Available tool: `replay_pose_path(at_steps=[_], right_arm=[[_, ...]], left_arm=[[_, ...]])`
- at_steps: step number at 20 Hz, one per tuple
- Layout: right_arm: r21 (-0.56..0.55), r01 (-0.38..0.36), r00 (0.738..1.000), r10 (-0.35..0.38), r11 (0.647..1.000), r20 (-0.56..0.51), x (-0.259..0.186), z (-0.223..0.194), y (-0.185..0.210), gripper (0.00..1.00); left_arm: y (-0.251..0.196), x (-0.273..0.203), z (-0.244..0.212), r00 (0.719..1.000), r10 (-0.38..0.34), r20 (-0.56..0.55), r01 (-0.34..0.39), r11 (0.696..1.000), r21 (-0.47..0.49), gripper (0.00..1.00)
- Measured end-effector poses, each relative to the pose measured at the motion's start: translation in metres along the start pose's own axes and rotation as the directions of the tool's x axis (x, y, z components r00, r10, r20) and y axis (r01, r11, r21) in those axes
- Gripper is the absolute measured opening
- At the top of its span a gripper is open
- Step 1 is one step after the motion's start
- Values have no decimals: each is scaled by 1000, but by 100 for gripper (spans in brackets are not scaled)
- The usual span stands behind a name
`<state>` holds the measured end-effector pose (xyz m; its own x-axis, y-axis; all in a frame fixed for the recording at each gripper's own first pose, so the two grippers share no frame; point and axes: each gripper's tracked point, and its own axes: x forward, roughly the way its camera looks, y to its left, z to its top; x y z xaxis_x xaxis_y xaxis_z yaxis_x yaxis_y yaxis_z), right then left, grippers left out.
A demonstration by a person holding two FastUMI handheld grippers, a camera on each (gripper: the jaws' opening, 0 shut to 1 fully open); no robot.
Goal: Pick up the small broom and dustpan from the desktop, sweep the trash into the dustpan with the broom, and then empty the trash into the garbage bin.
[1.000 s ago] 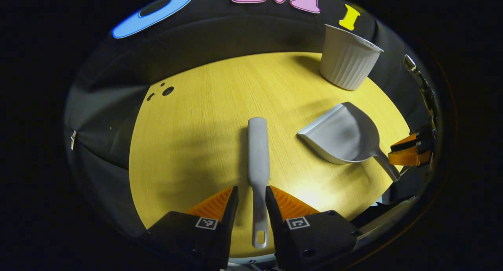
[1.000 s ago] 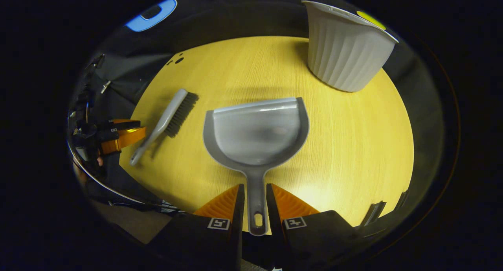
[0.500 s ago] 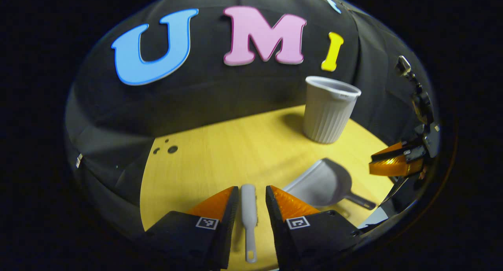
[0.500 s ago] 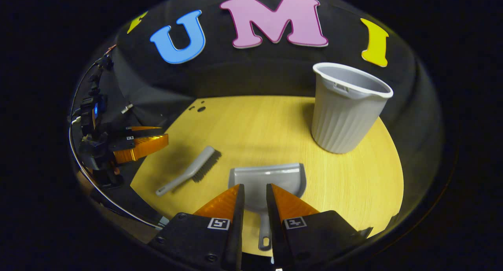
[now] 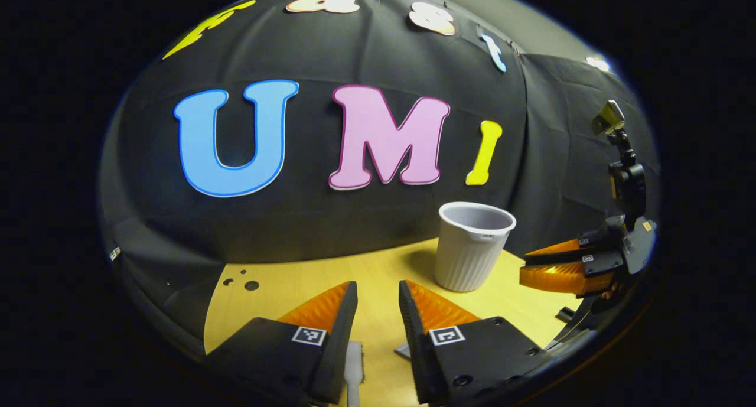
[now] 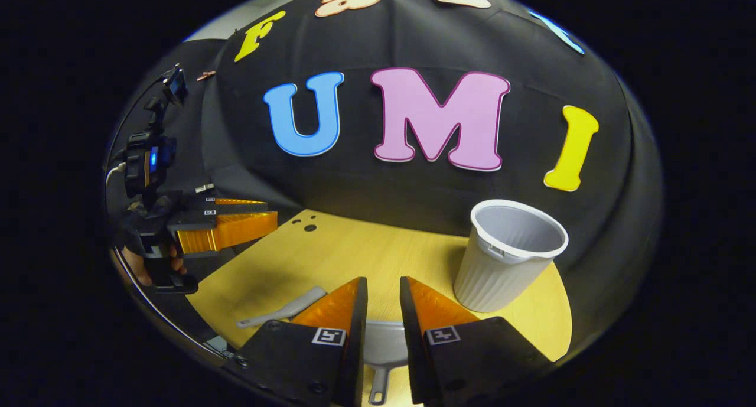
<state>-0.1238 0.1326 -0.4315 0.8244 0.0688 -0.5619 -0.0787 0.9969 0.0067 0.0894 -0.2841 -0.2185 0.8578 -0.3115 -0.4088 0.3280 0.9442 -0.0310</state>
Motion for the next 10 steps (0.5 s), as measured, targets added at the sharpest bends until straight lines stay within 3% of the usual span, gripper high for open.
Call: replay_pose_path(at_steps=[3,4,5,6,7,8,10], right_arm=[[6,11,999,-11,1000,52,-3,16,0,33],[18,6,998,-7,1000,57,0,17,0,33],[34,-5,999,3,999,52,0,17,0,30],[43,-12,999,10,999,51,-2,17,3,16],[42,-17,999,15,999,52,-2,18,4,10],[33,-30,998,28,999,60,-5,19,5,6],[11,-34,997,33,999,64,-5,17,8,7]], left_arm=[[1,0,7,1000,17,24,-17,1000,7,31],[2,0,8,999,27,27,-27,1000,7,17],[-2,1,8,999,23,31,-23,1000,0,15],[-5,-1,9,999,13,31,-13,1000,-5,9],[-7,-2,8,1000,3,30,-2,1000,-7,7],[-9,-2,7,999,-8,31,8,1000,-8,5],[-11,-5,10,999,-19,39,19,1000,-6,5]])
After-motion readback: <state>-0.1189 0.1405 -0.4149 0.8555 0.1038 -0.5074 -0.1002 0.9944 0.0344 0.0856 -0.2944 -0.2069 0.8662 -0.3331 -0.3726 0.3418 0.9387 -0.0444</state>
